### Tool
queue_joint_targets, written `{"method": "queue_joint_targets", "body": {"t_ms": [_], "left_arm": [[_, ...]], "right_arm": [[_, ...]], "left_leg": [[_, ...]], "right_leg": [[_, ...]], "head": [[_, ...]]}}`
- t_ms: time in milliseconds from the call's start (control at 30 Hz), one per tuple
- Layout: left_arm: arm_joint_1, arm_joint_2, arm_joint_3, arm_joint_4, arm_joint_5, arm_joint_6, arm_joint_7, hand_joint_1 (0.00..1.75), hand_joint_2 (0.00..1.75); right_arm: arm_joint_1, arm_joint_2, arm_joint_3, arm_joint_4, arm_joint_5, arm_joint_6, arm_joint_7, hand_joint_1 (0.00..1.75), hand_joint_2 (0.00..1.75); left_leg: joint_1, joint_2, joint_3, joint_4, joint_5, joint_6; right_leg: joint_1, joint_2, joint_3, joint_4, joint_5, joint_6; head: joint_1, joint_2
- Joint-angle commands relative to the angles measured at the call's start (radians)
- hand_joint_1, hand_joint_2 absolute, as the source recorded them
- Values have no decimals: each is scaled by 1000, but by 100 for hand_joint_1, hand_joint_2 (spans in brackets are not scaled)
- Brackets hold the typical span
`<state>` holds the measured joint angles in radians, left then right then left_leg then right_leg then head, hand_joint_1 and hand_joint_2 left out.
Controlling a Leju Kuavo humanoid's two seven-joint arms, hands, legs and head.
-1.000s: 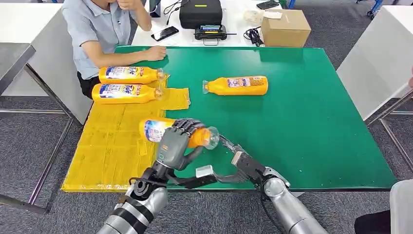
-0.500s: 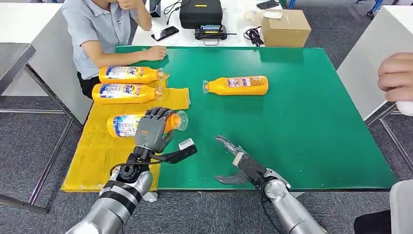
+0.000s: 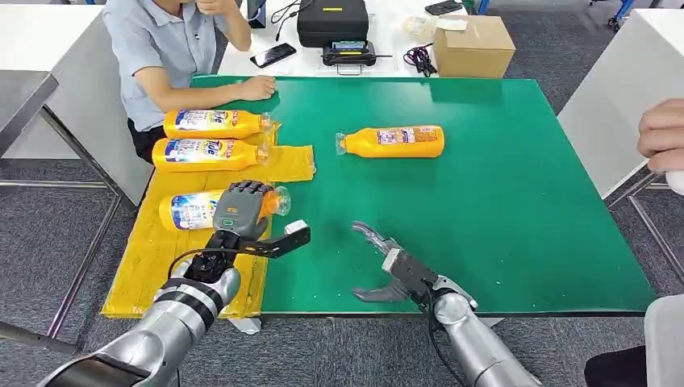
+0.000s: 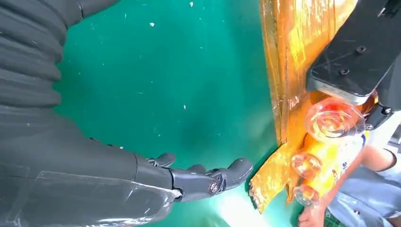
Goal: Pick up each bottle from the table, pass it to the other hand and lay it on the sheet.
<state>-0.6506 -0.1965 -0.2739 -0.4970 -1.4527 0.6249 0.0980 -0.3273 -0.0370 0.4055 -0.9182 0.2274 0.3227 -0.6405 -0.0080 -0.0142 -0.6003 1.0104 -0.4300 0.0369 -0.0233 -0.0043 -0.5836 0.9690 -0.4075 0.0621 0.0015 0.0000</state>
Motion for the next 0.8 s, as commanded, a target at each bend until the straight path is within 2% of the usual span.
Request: {"method": "queue_joint_targets", "body": {"t_ms": [33, 267, 300, 333, 367, 533, 567, 600, 800], "left_arm": [[-67, 12, -19, 123, 24, -40, -41, 175, 175], [-54, -12, -67, 133, -6, -88, -43, 175, 175], [-51, -15, -68, 133, -5, -89, -44, 145, 175], [-42, -23, -62, 123, 21, -93, -62, 68, 175], [-40, -25, -59, 120, 31, -96, -72, 42, 175], [-39, -30, -61, 120, 31, -97, -71, 42, 175], [-38, -31, -60, 115, 45, -108, -91, 14, 175], [-34, -39, -49, 106, 84, -119, -120, 3, 175], [-29, -53, -63, 99, 122, -185, -133, 0, 175]], "right_arm": [[-38, 9, -12, 60, 0, 3, -4, 0, 175], [-28, 9, -12, 59, -1, 8, -1, 0, 175], [-27, 9, -12, 59, -1, 7, -1, 0, 175], [-26, 10, -14, 59, -1, 5, -2, 0, 175], [-25, 11, -14, 58, -1, 5, -2, 0, 175], [-24, 11, -14, 57, -1, 5, -2, 0, 175], [-22, 10, -16, 54, -1, 5, -1, 0, 175], [-19, 10, -18, 50, 0, 3, 1, 0, 175], [-17, 15, -20, 52, 5, 3, 1, 0, 175]], "left_leg": [[1, 2, 2, 1, -1, -2], [1, 1, 2, 0, -1, -2], [2, 2, 3, 1, -2, -2], [1, 1, 3, 0, -2, -2], [1, 1, 2, 0, -1, -1], [1, 1, 1, 0, -1, -1], [1, 2, 3, 1, -2, -2], [1, 1, 1, 0, -1, -2], [2, 1, 2, 1, -2, -2]], "right_leg": [[2, 2, 2, 1, -1, -3], [1, 0, 2, 0, -1, -2], [2, 1, 3, 0, -1, -3], [1, 1, 3, 0, -1, -3], [1, 0, 2, 0, -1, -2], [1, 1, 1, 0, 0, -2], [2, 1, 3, 0, -1, -3], [1, 0, 1, 0, -1, -2], [2, 1, 3, 0, -1, -3]], "head": [[0, 0], [0, 0], [0, 0], [0, 0], [0, 0], [0, 0], [0, 0], [0, 0], [0, 0]]}}
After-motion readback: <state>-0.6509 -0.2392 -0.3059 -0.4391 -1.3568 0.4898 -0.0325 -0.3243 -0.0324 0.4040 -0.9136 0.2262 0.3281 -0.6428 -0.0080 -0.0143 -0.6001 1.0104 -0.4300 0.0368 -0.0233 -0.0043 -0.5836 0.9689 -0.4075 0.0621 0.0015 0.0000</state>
